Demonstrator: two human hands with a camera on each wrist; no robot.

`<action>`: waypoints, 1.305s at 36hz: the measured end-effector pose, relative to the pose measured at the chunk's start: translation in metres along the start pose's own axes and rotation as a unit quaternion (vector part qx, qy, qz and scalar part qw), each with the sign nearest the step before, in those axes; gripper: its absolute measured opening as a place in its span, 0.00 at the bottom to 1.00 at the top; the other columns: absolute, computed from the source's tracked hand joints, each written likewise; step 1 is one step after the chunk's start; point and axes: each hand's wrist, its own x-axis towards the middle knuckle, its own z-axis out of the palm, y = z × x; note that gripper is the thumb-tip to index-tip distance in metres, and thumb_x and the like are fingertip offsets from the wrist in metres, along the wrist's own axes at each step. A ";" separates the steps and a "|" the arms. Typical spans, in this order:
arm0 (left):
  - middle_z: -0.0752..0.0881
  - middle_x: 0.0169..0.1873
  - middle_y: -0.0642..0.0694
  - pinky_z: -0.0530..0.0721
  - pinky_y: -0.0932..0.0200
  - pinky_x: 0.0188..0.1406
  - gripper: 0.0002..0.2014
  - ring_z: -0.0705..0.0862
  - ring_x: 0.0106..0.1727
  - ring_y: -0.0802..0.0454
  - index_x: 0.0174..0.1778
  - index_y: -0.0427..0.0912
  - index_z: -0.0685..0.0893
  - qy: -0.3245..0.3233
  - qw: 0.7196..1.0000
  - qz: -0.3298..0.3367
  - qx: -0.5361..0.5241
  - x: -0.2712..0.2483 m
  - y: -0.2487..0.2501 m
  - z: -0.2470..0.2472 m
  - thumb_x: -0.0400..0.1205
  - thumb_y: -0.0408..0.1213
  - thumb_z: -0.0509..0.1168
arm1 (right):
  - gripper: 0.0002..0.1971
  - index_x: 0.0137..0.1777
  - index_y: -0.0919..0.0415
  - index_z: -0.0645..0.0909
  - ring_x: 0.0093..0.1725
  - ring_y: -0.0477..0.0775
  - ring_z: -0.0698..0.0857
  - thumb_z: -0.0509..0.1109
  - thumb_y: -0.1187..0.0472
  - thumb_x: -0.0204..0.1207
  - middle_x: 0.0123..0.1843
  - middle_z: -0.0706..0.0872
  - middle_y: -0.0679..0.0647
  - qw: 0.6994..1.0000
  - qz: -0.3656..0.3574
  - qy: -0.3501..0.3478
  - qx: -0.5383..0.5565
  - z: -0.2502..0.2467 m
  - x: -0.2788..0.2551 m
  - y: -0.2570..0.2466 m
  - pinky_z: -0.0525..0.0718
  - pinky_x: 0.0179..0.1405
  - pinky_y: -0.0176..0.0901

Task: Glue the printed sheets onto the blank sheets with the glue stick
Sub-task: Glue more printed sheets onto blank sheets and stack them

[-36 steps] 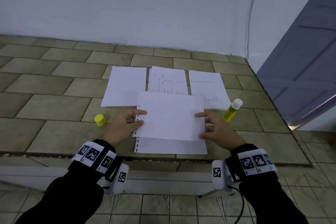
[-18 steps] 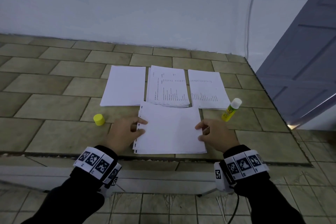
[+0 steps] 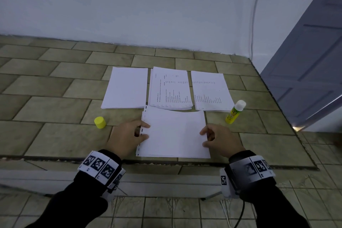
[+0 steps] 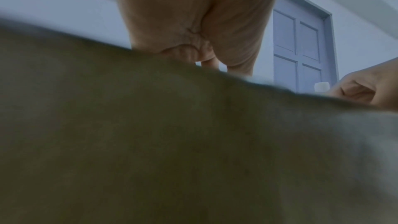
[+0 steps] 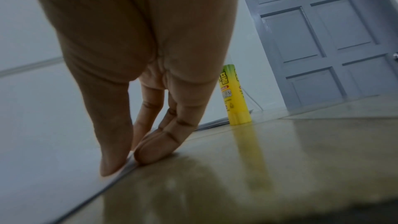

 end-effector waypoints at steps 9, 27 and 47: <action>0.85 0.37 0.54 0.78 0.63 0.40 0.12 0.83 0.42 0.56 0.53 0.60 0.84 -0.001 1.000 0.003 -0.014 0.001 -0.003 0.002 0.77 0.41 0.75 | 0.13 0.53 0.53 0.81 0.38 0.41 0.78 0.77 0.66 0.71 0.41 0.80 0.47 1.000 0.000 -0.005 0.017 -0.002 -0.002 0.005 0.73 0.32 0.23; 0.82 0.38 0.63 0.74 0.72 0.36 0.13 0.82 0.41 0.62 0.51 0.61 0.84 0.004 1.000 0.006 -0.021 0.000 -0.006 0.001 0.76 0.41 0.77 | 0.13 0.53 0.53 0.82 0.39 0.41 0.79 0.78 0.63 0.71 0.43 0.80 0.46 1.000 0.004 -0.008 0.013 0.000 -0.001 0.007 0.73 0.32 0.23; 0.68 0.79 0.40 0.67 0.48 0.76 0.25 0.64 0.81 0.43 0.67 0.48 0.82 0.010 0.990 0.071 0.119 0.006 -0.007 0.004 0.73 0.40 0.78 | 0.15 0.62 0.53 0.79 0.55 0.48 0.73 0.73 0.62 0.76 0.54 0.69 0.50 0.993 0.006 0.004 -0.118 0.007 -0.006 -0.006 0.73 0.53 0.30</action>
